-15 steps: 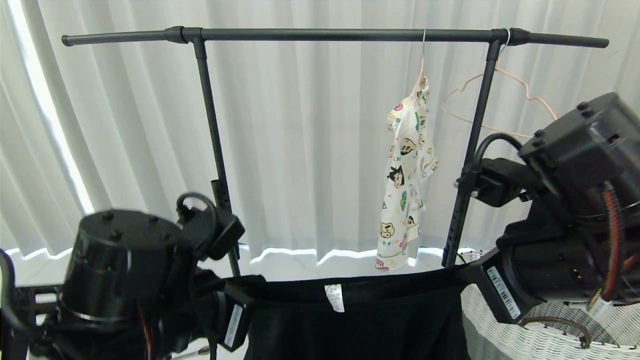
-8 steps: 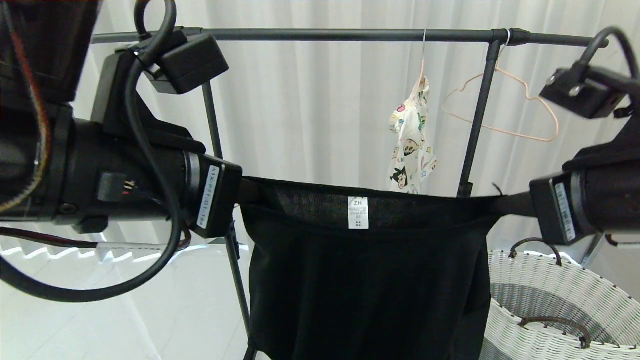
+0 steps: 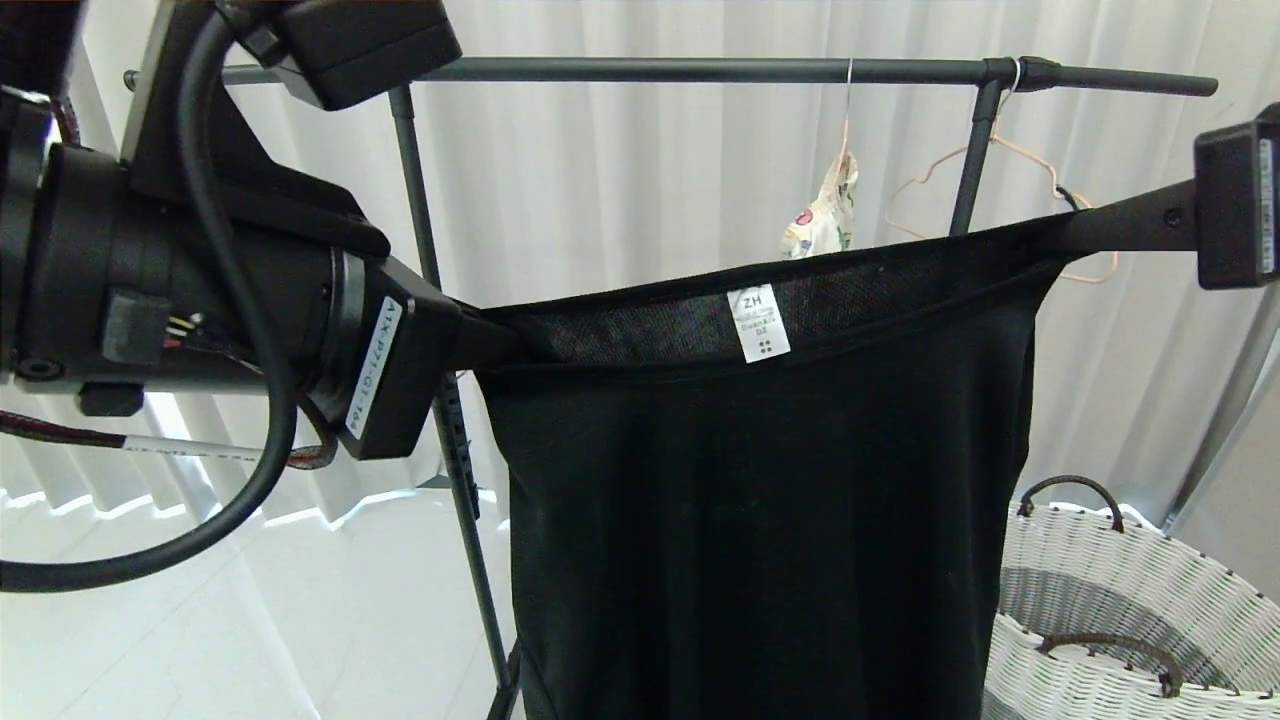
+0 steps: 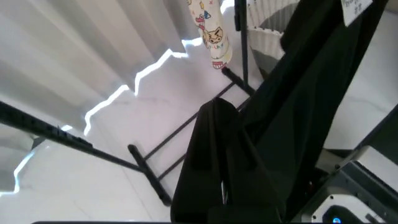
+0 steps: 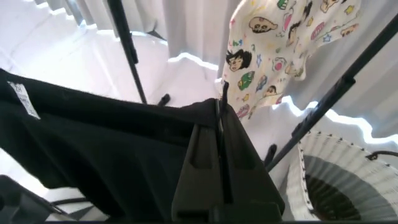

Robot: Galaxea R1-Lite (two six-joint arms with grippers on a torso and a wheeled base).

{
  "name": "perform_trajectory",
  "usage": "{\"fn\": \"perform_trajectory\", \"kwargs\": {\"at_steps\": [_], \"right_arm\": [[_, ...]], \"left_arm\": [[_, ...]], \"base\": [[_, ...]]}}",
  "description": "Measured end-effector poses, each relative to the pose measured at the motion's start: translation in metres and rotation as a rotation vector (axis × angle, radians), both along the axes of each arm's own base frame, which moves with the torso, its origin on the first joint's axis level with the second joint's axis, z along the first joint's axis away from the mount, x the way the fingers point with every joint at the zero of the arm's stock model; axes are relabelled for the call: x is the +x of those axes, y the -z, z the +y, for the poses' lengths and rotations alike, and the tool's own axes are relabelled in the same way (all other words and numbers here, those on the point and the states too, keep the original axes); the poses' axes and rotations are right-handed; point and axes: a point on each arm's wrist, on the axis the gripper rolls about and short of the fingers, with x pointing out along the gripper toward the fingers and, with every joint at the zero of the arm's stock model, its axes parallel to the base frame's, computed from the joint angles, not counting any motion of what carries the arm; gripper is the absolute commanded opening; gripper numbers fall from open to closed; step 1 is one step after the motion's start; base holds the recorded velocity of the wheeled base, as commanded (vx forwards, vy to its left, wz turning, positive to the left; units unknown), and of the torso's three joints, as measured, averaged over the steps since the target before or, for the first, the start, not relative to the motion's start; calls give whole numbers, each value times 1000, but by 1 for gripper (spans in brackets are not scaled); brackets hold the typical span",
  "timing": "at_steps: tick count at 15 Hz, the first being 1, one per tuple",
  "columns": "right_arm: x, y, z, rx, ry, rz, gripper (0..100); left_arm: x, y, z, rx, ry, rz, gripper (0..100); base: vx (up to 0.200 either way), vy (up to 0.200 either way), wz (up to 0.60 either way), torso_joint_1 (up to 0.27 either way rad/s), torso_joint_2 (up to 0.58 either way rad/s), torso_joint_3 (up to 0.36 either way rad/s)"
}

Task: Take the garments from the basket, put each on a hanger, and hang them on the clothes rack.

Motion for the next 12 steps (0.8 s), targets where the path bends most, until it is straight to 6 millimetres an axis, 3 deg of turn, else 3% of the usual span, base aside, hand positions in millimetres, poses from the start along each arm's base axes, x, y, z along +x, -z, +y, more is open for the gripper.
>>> {"fn": "perform_trajectory", "kwargs": {"at_steps": [5, 8, 12], "right_arm": [[-42, -4, -15, -10, -203, 63, 0], [-65, -7, -12, 0, -349, 52, 0], [-72, -6, -4, -10, -412, 54, 0]], "left_arm": [[17, -22, -16, -168, 7, -199, 0], [24, -18, -23, -146, 27, -215, 0], [25, -16, -25, -138, 34, -209, 0]], "base": [[0, 0, 0, 0, 0, 0], [0, 0, 0, 0, 0, 0], [0, 0, 0, 0, 0, 0]]}}
